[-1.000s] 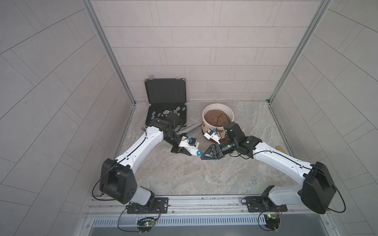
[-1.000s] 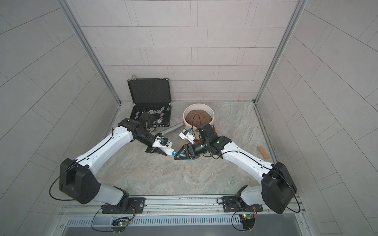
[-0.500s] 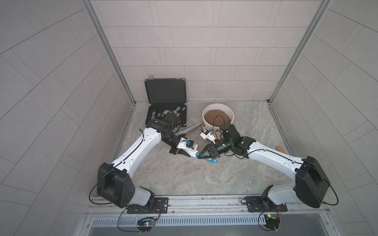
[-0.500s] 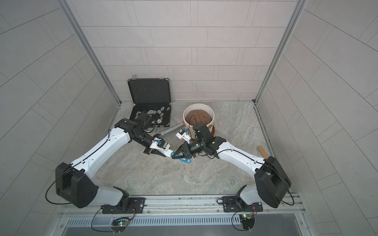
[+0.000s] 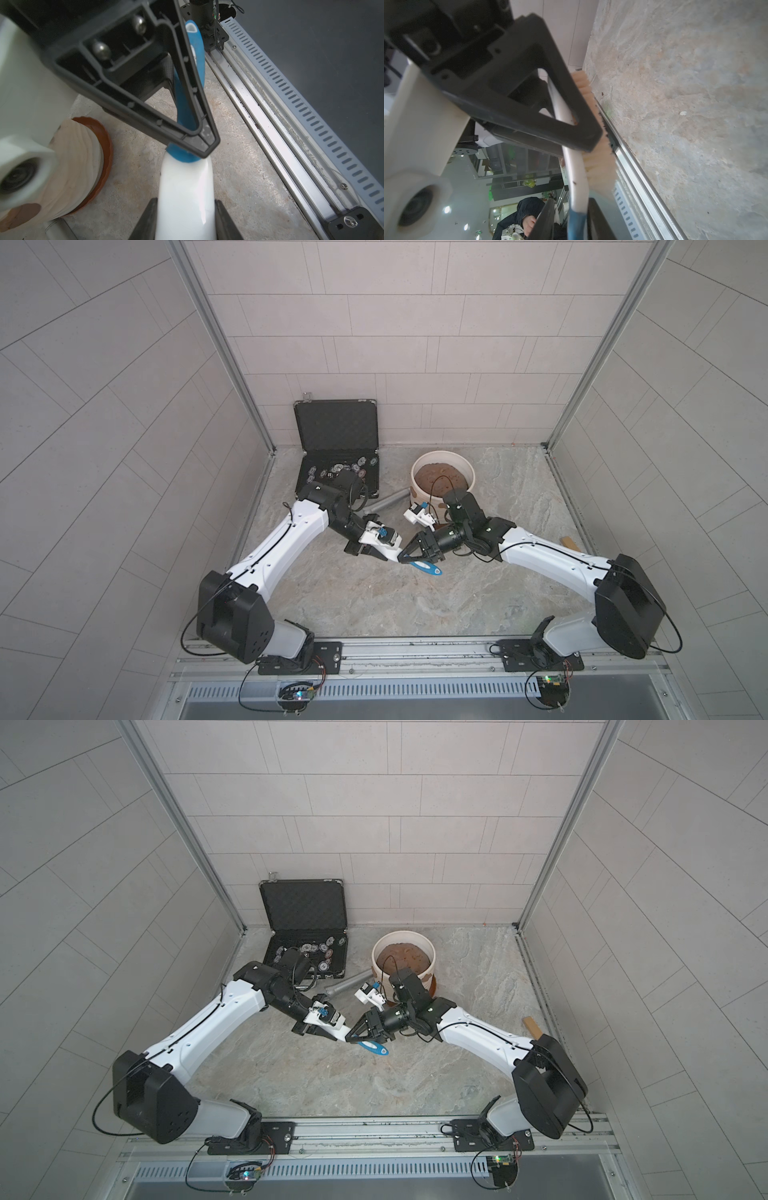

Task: Scrub the dried mud off the ceramic pot
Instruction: Pick up the brush from the center of the board.

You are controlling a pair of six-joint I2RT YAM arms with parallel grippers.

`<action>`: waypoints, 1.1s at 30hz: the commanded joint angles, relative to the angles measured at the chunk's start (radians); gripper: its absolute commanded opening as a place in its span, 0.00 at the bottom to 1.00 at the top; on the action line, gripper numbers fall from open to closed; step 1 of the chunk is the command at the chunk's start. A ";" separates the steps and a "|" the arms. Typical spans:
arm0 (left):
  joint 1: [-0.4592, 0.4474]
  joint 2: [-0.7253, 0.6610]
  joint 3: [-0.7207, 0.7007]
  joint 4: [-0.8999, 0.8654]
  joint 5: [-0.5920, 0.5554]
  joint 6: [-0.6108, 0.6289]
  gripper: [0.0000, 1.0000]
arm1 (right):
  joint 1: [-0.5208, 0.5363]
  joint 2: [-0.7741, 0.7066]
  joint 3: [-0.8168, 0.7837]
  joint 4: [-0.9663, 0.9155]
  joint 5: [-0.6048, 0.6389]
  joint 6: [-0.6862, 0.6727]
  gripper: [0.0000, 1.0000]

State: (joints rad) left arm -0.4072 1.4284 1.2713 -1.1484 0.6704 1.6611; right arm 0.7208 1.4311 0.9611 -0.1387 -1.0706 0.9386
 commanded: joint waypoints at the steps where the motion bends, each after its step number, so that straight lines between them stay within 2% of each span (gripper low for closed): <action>1: -0.005 -0.008 0.022 -0.019 0.005 -0.014 0.19 | 0.005 -0.048 -0.014 0.010 -0.038 -0.009 0.42; 2: -0.004 -0.007 0.027 -0.028 0.014 -0.009 0.20 | 0.005 -0.054 -0.019 0.009 -0.043 -0.008 0.42; 6: -0.004 -0.008 0.035 -0.060 0.060 0.021 0.20 | 0.007 -0.064 -0.021 0.010 -0.040 -0.010 0.25; 7: -0.004 -0.008 0.033 -0.064 0.066 0.026 0.20 | 0.008 -0.063 -0.019 0.013 -0.033 -0.009 0.17; 8: -0.004 -0.008 0.031 -0.068 0.069 0.030 0.20 | 0.008 -0.065 -0.016 0.014 -0.026 -0.009 0.03; 9: -0.004 -0.008 0.029 -0.069 0.071 0.032 0.21 | 0.009 -0.063 -0.014 0.013 -0.016 -0.009 0.00; 12: -0.004 -0.011 0.029 -0.074 0.068 0.028 0.26 | 0.014 -0.064 -0.010 0.000 0.006 -0.029 0.00; 13: -0.004 -0.011 0.032 -0.074 0.067 0.018 0.32 | 0.014 -0.064 -0.005 -0.016 0.009 -0.041 0.00; 14: -0.005 -0.011 0.036 -0.073 0.065 0.001 0.51 | 0.014 -0.064 0.001 -0.037 0.011 -0.059 0.00; 15: -0.004 -0.010 0.045 -0.073 0.063 -0.026 0.91 | 0.014 -0.065 0.012 -0.084 0.019 -0.092 0.00; 16: -0.004 -0.008 0.057 -0.074 0.060 -0.065 0.99 | 0.014 -0.067 0.030 -0.148 0.032 -0.145 0.00; 19: -0.005 0.005 0.130 -0.076 0.020 -0.280 1.00 | 0.014 -0.083 0.098 -0.436 0.150 -0.381 0.00; 22: -0.005 0.033 0.263 -0.066 -0.048 -0.623 1.00 | 0.014 -0.129 0.107 -0.619 0.361 -0.547 0.00; 24: -0.005 0.059 0.357 -0.083 -0.138 -0.817 1.00 | 0.014 -0.185 0.074 -0.637 0.478 -0.603 0.00; 27: 0.012 0.095 0.465 -0.138 -0.249 -0.956 1.00 | 0.015 -0.266 0.026 -0.628 0.611 -0.659 0.00; 30: 0.041 0.088 0.468 -0.099 -0.374 -1.118 1.00 | 0.016 -0.322 -0.015 -0.601 0.730 -0.703 0.00; 33: 0.047 0.073 0.414 -0.008 -0.613 -1.372 1.00 | 0.024 -0.334 -0.024 -0.552 0.799 -0.707 0.00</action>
State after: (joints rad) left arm -0.3721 1.5017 1.7191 -1.1980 0.3130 0.6193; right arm 0.7341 1.1088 0.9455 -0.7223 -0.4210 0.3031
